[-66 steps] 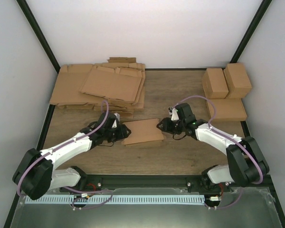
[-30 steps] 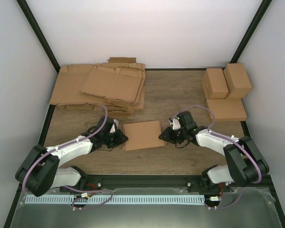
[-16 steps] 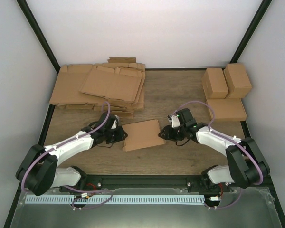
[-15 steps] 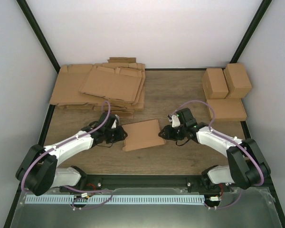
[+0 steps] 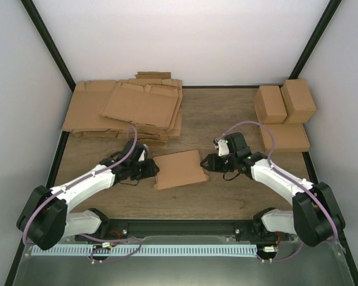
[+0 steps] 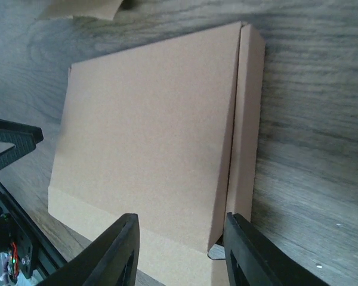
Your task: Fold the paper box
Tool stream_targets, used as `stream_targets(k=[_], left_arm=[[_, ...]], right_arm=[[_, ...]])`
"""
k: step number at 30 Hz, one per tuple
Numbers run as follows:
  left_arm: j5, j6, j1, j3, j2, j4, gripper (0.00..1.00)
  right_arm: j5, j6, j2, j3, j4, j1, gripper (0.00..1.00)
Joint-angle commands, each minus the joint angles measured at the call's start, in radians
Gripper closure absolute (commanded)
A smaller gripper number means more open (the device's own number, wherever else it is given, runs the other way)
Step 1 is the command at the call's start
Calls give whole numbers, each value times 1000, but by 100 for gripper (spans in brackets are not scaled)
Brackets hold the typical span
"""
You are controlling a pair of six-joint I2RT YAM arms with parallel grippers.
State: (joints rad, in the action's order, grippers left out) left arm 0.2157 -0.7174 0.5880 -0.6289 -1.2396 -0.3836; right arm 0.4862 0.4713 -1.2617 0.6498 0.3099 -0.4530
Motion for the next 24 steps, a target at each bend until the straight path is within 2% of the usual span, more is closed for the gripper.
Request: stream_targets(k=[1, 2, 5, 8, 11, 16, 24], left_arm=[[16, 1, 1, 0, 30, 22, 53], [34, -8, 1, 14, 32, 44, 51], [83, -28, 1, 54, 22, 118, 49], [114, -33, 1, 75, 0, 156, 44], [113, -36, 0, 91, 3, 183, 42], [134, -43, -1, 113, -33, 221, 54], [112, -37, -1, 144, -118, 276, 72]], right_arm=[[19, -18, 42, 9, -12, 44, 58], [38, -19, 47, -2, -27, 54, 53], [107, -18, 43, -40, -77, 79, 51], [160, -11, 28, -89, -144, 85, 42], [205, 2, 16, -126, -217, 91, 39], [215, -7, -54, -143, -255, 95, 50], [242, -27, -202, -201, -374, 95, 62]])
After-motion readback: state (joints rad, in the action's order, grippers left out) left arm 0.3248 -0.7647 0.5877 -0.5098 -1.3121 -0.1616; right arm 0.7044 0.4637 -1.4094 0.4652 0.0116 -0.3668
